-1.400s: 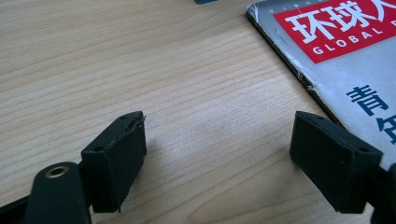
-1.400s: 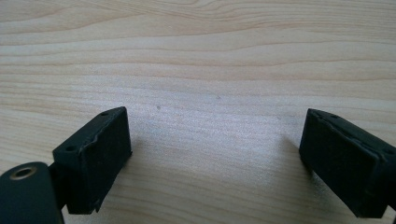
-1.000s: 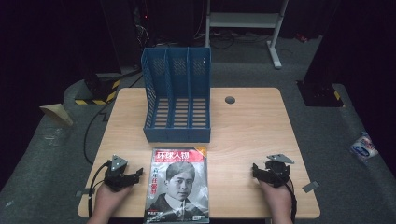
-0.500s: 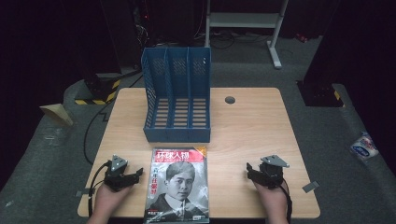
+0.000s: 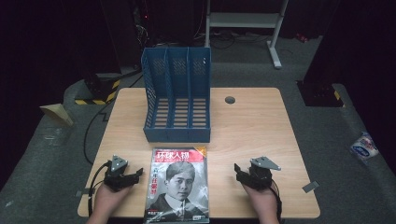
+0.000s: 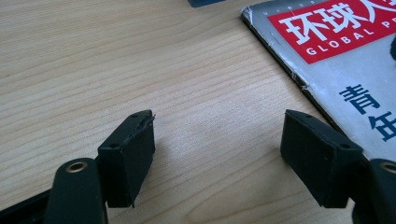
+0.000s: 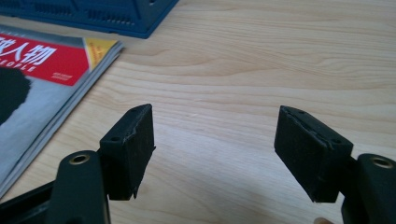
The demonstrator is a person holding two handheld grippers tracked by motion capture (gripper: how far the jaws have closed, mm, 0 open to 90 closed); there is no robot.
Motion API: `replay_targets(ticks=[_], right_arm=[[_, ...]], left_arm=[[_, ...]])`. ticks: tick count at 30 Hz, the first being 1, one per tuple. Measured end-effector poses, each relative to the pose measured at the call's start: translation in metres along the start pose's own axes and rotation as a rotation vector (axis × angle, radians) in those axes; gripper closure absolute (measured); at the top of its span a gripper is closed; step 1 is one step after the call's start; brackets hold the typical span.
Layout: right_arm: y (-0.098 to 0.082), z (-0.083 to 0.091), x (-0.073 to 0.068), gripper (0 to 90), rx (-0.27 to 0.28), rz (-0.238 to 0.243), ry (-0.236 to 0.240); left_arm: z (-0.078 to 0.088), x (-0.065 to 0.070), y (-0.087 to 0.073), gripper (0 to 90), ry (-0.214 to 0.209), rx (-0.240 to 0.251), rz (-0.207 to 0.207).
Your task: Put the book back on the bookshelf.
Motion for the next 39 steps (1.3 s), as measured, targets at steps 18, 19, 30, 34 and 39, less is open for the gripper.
replay_targets(ticks=[18, 19, 30, 34, 39], right_arm=[[0.003, -0.007, -0.082, 32.8, -0.026, 0.121, 0.221], [0.002, -0.008, -0.087, 32.8, -0.031, 0.134, 0.229], [-0.006, -0.018, -0.109, 41.0, -0.094, 0.203, 0.272], [-0.008, -0.020, -0.111, 43.2, -0.106, 0.211, 0.273], [-0.010, -0.022, -0.113, 44.5, -0.123, 0.226, 0.273]], left_arm=[[-0.001, -0.003, 0.001, 28.8, 0.016, 0.004, 0.018], [-0.001, -0.002, 0.001, 28.8, 0.017, 0.004, 0.018], [0.008, 0.012, 0.003, 31.5, -0.035, 0.027, 0.021], [0.012, 0.024, 0.008, 32.1, -0.096, 0.043, 0.038], [0.010, 0.038, 0.008, 32.0, -0.150, 0.018, 0.027]])
Point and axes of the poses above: each handheld gripper's, and its own axes: z roughly backward along the jaws, y roughly out of its top, x roughly to its right, the point moved 3 cm from there along -z, roughly forward along the jaws, and after that the axes turned 2 degrees about -y, right-handed, at the moved point
